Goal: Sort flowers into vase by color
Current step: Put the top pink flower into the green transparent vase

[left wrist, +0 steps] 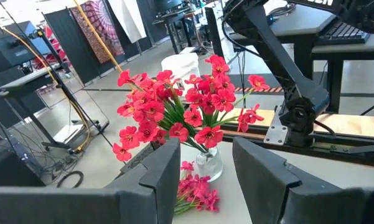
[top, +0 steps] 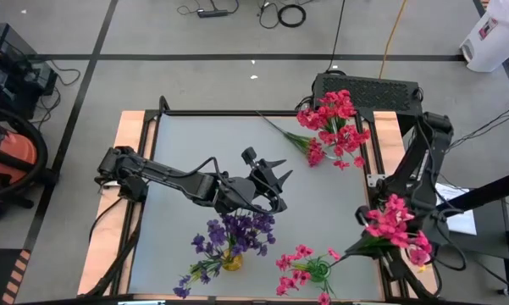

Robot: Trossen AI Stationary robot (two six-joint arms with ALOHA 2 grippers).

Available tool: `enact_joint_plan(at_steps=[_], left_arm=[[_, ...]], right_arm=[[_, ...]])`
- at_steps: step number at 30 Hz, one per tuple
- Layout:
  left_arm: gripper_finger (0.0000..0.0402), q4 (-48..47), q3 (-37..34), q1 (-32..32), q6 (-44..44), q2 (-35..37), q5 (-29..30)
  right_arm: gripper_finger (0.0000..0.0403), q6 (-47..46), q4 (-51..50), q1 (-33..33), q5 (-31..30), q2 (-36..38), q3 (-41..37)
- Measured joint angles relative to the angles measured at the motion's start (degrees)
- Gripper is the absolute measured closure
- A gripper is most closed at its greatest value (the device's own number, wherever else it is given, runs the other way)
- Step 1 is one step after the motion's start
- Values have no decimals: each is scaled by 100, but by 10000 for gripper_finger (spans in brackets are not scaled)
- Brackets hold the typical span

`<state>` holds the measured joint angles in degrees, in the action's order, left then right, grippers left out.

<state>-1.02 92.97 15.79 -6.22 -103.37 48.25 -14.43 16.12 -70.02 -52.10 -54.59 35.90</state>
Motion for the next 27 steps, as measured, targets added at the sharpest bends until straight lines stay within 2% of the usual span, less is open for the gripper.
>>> enact_joint_plan(at_steps=[27], left_arm=[[246, -428, 0, -2, 315, -4, -11]], right_arm=[[394, -465, 285, 248, -7, -856, 0]])
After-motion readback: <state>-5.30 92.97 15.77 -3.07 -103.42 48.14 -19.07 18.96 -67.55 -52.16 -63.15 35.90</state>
